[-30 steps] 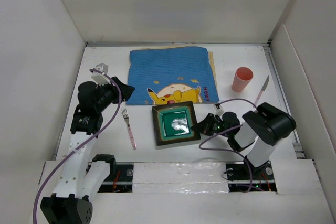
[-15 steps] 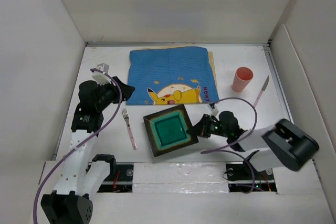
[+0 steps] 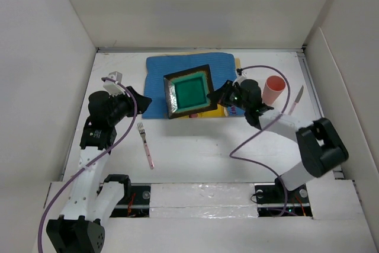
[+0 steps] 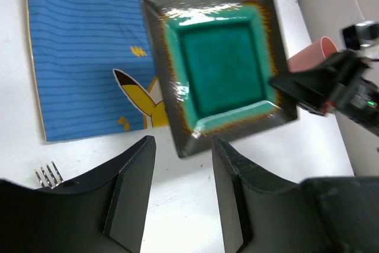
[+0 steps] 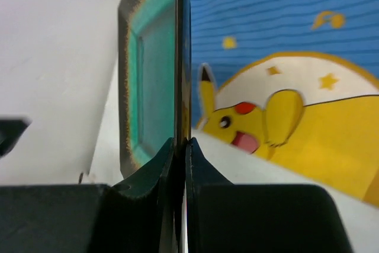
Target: Set the dinner table for one person
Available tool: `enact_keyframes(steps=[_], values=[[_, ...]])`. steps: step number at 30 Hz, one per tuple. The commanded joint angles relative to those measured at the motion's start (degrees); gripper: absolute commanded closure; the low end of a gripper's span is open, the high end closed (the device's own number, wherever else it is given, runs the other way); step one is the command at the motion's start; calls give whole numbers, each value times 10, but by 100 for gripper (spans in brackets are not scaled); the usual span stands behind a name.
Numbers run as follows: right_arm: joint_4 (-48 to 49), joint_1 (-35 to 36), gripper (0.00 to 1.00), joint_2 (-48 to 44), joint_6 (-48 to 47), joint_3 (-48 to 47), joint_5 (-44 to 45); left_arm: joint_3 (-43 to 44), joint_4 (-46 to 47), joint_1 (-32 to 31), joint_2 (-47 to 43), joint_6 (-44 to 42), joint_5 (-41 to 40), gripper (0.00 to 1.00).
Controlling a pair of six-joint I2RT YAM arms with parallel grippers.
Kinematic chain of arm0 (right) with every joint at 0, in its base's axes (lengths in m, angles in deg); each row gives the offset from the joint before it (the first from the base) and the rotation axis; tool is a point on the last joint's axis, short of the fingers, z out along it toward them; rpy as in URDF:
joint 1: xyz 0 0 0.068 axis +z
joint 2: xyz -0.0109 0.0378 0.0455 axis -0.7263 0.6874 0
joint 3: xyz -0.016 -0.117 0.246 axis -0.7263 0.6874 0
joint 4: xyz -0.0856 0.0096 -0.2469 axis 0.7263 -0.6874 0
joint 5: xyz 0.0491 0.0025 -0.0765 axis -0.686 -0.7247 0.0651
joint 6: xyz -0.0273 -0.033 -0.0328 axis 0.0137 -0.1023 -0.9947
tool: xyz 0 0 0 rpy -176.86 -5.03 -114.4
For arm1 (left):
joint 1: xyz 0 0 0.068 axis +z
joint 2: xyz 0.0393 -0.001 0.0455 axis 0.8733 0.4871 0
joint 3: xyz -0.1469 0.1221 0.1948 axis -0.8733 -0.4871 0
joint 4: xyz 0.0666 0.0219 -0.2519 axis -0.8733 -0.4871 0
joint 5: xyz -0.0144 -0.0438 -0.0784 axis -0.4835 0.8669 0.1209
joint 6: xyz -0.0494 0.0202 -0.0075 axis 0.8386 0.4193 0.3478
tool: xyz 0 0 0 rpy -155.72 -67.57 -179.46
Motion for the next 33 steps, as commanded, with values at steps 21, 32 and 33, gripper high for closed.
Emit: enact_keyframes(steps=[21,32,33], values=[[64,-70,100,311,87,-302,-55,13,15,3,11,-5,13,60],[138,-76,100,284,128,-278,-79,13,15,3,15,-5,12,60],[137,-76,100,282,127,-281,-85,14,15,3,15,-5,12,60]])
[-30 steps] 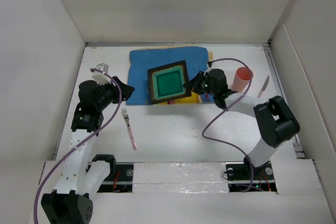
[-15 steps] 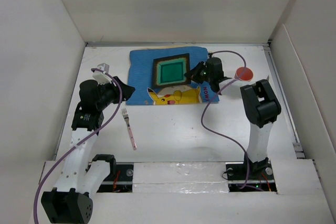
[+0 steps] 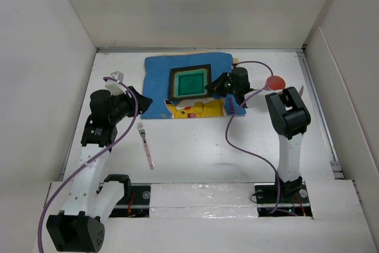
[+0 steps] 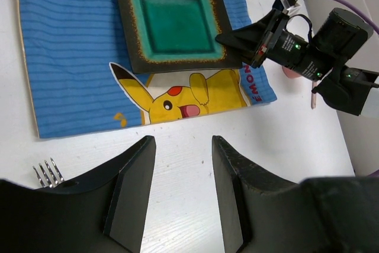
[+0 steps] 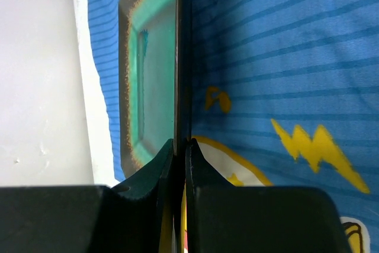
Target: Set the dinner table for one person
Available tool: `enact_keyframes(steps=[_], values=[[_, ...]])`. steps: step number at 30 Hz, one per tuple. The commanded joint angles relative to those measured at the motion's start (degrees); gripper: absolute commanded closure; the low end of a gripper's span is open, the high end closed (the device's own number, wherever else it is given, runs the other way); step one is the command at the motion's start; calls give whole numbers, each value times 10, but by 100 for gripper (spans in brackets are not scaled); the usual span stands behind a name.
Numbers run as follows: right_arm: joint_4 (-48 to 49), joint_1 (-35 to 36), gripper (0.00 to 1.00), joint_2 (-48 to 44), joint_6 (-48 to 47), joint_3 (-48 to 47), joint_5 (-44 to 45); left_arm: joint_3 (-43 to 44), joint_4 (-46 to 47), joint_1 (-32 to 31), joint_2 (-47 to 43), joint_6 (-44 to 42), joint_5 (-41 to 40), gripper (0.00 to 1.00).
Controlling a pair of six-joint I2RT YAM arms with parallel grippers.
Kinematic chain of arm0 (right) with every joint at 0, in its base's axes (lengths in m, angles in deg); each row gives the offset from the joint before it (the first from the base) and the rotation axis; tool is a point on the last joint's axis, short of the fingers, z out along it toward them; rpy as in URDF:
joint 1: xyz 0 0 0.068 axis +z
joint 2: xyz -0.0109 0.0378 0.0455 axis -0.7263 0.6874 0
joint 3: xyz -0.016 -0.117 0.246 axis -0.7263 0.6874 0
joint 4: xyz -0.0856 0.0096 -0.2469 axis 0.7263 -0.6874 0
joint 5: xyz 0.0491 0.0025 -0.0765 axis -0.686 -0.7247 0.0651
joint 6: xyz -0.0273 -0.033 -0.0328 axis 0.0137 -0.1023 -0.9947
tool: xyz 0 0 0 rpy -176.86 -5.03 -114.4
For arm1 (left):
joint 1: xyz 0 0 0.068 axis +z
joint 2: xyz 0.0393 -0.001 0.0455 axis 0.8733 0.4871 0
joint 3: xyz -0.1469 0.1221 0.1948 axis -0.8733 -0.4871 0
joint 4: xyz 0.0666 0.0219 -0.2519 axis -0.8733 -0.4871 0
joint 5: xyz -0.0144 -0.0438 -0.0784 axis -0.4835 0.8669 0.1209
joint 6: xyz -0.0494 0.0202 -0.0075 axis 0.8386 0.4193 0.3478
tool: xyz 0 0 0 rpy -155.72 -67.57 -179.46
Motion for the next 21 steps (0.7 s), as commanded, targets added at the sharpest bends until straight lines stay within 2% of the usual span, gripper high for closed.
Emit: enact_keyframes(steps=[1,11,14,17,19,20,21], values=[[148,5,100,-69,29,-37,-58,14,18,3,0,-5,8,60],[151,17,100,-6,39,-58,-75,11,17,3,-7,-5,6,60],[193,17,100,2,61,-45,-73,11,18,3,-6,-5,6,60],[147,22,100,0,31,-47,-45,11,17,3,-7,-5,6,60],[129,22,92,-3,19,-35,-33,11,17,3,-6,-5,8,60],[115,22,73,-6,10,-28,-30,10,19,3,-7,-5,10,60],[114,22,73,-7,5,-28,-30,10,19,3,-7,-5,10,60]])
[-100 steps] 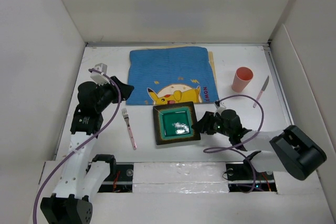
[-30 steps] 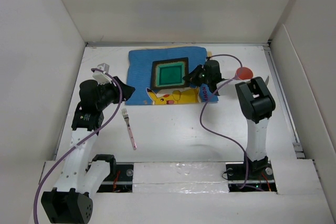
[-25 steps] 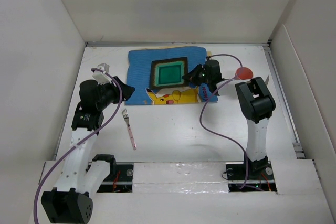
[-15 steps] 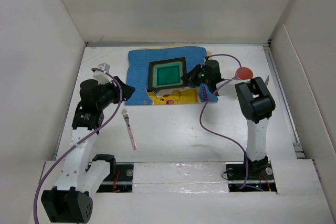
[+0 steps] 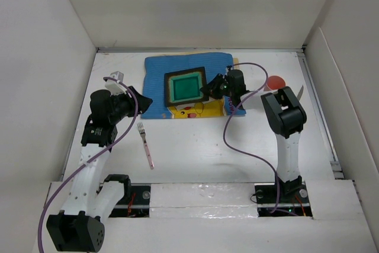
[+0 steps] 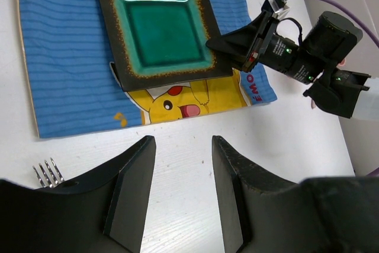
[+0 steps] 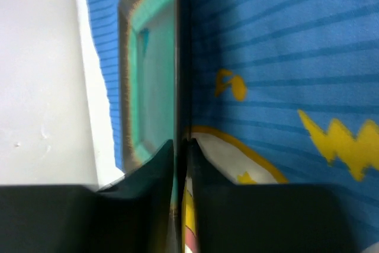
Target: Set the dinner table for one person
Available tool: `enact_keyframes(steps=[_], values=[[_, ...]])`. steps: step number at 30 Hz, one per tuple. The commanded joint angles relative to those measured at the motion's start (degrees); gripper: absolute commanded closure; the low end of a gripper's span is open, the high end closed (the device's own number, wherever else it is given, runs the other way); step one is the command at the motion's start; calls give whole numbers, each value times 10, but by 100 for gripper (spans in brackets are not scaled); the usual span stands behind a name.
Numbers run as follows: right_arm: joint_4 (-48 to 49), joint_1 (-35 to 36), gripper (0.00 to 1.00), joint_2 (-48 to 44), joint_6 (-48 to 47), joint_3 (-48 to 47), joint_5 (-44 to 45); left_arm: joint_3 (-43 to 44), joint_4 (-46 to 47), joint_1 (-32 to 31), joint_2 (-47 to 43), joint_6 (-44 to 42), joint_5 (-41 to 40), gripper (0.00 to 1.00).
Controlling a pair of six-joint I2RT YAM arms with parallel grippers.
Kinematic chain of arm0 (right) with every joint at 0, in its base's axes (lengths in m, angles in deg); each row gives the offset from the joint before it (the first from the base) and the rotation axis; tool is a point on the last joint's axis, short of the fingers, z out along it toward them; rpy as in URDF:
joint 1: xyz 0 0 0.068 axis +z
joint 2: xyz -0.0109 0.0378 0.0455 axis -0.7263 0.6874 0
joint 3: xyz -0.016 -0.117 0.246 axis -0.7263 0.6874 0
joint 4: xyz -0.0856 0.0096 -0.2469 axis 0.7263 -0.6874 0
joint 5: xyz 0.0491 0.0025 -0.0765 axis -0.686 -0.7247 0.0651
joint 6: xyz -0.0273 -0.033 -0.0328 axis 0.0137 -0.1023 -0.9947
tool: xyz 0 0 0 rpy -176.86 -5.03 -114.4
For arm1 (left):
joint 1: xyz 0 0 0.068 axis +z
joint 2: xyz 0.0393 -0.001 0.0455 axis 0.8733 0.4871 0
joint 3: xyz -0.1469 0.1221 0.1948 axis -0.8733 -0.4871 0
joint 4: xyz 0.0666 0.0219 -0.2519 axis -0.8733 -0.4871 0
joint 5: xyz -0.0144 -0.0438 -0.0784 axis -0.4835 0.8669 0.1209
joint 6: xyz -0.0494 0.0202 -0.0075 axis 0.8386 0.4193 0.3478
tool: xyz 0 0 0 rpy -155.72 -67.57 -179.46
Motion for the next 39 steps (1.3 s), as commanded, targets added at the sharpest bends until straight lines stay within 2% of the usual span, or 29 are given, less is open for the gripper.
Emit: enact_keyframes(steps=[1,2,6,13,16,17,18,21,24,25,26,27,28,30,31,34,36,39], values=[[85,3,68,-31,-13,-27,-12,10,20,3,-8,-4,11,60],[55,3,60,-35,-26,-27,-11,10,21,3,-7,-4,11,60],[-7,8,48,-67,-98,-11,30,9,20,3,-11,-4,12,60],[-129,36,45,-178,-199,49,172,12,19,3,-15,-5,3,60],[-157,36,69,-243,-212,82,220,7,21,3,-19,-4,8,62],[-180,36,91,-263,-213,86,237,7,22,3,-22,-4,8,65],[-199,29,100,-308,-238,85,267,7,23,3,-22,-4,10,71],[-279,-10,100,-385,-289,70,316,5,22,3,-28,-3,11,100],[-384,-58,100,-422,-339,26,371,1,25,3,-33,-3,16,100],[-411,-80,86,-437,-361,14,402,2,26,3,-30,-2,19,100],[-420,-80,86,-438,-362,12,403,2,26,3,-30,-2,19,100],[-429,-102,78,-439,-376,9,423,0,27,3,-32,-1,20,100],[-437,-114,59,-436,-379,7,429,0,28,3,-35,-1,23,100],[-446,-132,47,-431,-388,12,439,0,28,3,-31,0,22,92],[-443,-144,44,-429,-390,12,439,1,29,3,-27,0,24,86],[-433,-160,42,-397,-398,-3,414,-1,32,3,-28,2,33,81],[-468,-165,43,-358,-399,-38,403,-1,30,3,-25,2,32,79],[-457,-171,47,-323,-402,-45,388,-1,31,3,-25,2,34,78]])
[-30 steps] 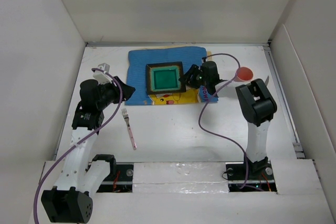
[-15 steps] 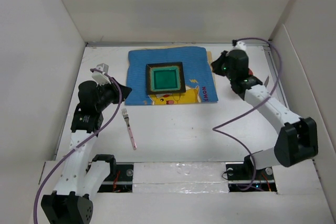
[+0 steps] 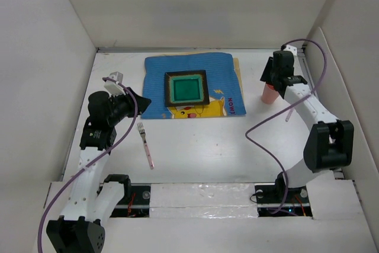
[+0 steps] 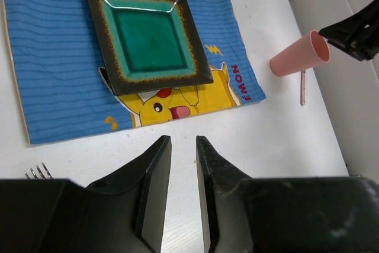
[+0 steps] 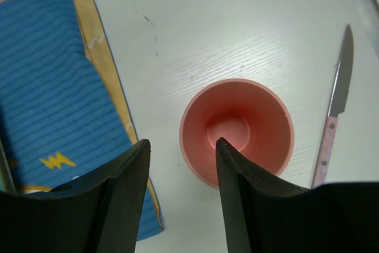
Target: Set the dinner table for one person
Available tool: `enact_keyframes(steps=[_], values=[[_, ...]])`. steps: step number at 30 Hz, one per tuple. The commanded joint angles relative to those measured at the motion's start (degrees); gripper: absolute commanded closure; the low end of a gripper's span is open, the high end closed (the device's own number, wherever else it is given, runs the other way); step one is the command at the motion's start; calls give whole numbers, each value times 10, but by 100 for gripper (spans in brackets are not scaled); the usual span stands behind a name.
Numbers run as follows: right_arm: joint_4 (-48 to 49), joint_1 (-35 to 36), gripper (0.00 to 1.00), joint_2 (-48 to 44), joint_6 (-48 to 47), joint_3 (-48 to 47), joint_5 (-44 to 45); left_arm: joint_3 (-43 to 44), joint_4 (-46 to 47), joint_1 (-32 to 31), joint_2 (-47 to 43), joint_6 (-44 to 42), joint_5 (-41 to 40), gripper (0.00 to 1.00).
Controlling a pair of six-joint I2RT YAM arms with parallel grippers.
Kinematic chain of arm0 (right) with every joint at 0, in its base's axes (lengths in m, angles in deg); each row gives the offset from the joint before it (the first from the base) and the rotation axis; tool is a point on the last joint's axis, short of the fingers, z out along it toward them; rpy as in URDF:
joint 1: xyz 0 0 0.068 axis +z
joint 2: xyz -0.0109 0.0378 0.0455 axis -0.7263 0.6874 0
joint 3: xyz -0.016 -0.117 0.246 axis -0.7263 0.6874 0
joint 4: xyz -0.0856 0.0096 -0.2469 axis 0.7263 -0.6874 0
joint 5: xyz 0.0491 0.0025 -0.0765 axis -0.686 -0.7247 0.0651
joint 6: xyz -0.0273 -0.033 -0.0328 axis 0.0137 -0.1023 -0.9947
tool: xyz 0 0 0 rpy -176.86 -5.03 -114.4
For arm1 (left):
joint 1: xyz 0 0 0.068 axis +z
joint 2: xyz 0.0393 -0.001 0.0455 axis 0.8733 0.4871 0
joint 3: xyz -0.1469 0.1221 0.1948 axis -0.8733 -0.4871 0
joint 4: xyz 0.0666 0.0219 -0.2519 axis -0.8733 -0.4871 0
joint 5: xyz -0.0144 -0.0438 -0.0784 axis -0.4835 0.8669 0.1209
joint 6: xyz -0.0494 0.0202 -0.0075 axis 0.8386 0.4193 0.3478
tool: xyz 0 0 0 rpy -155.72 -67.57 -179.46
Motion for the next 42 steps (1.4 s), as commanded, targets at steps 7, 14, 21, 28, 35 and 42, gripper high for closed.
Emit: enact_keyframes(steps=[7,14,21,28,35,42], values=[[-19,-8,63,89,-10,-66,28,-1,30,3,-3,1,22,78],[46,14,100,40,-1,-46,82,-1,33,3,5,3,29,78],[56,104,100,105,-70,-185,49,2,33,3,11,1,30,78],[-33,170,100,288,-138,-408,68,2,27,3,5,-3,25,78],[-81,189,100,433,-172,-609,68,1,33,3,9,0,34,78],[-77,194,100,500,-188,-678,53,0,32,3,8,-1,33,78]])
